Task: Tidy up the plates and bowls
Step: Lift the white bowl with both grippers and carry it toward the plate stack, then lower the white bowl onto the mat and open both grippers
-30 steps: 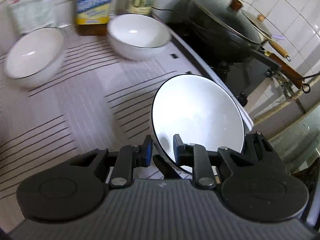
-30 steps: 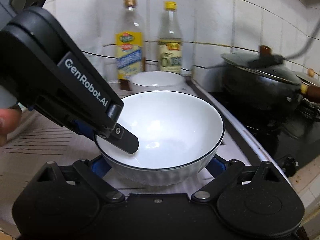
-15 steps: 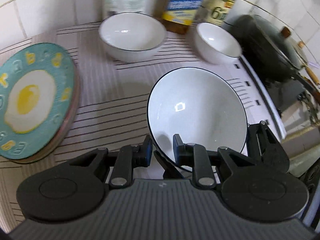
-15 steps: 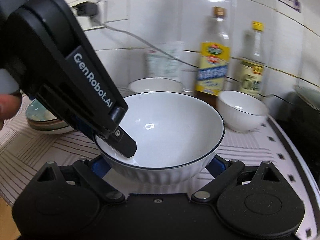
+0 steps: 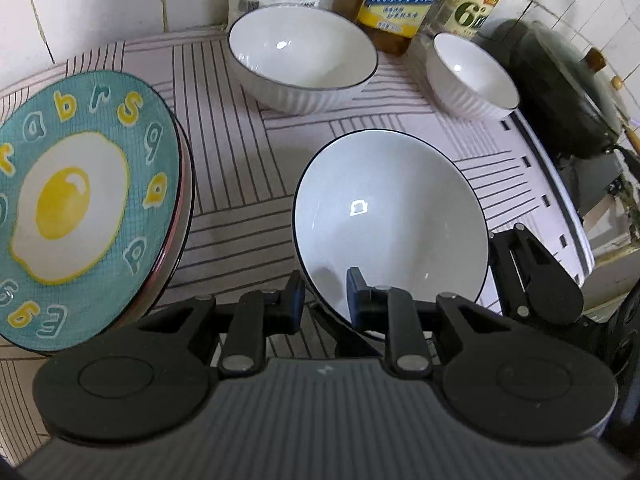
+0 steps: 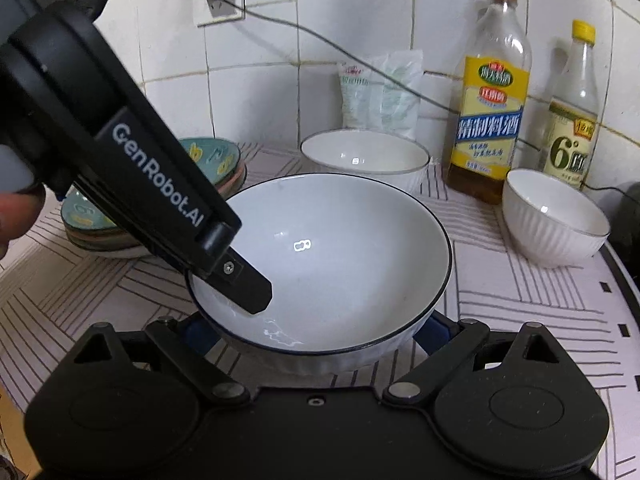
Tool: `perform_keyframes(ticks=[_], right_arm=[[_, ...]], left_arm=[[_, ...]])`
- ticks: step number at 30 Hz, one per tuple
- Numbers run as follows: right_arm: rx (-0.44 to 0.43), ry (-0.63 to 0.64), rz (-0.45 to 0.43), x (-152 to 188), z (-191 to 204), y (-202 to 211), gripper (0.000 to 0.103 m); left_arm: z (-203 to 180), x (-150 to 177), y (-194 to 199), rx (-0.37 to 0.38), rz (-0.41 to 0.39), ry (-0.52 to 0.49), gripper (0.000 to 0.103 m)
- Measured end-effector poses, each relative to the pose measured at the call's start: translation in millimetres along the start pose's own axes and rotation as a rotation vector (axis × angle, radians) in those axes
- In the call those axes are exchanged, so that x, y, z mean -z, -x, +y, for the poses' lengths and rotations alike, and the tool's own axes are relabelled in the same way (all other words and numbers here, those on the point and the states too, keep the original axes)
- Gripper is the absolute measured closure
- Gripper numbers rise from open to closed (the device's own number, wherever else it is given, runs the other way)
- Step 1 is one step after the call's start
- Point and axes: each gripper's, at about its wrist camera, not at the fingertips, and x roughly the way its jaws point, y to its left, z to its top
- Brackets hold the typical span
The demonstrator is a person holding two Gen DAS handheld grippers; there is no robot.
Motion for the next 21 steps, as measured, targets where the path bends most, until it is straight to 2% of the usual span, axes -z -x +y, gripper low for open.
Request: perform_keyframes(ticks=[4, 9, 14, 16, 21], right_arm=[[-0.007, -0.016, 0.040, 3, 2, -8, 0.004], [0.042, -0.030, 0.074, -1, 6, -8, 0.001], [0.034, -0.055, 0.084, 4, 8, 17, 0.001], [0.018, -0.075, 0.081, 7, 6, 32, 0.001], [0.024, -0.187, 0.083, 10, -16, 58, 0.001]], left_arm=[[1, 2, -4, -0.004, 0.015, 0.008, 0.082], [2, 0, -5, -0.015, 0.032, 0.008, 0.081], [1, -2, 3, -0.028, 0.032, 0.002, 0.075], [3, -2, 10, 0.001, 0.026, 0.001, 0.067], [5, -5, 34, 0.011, 0.001, -0.034, 0.063]])
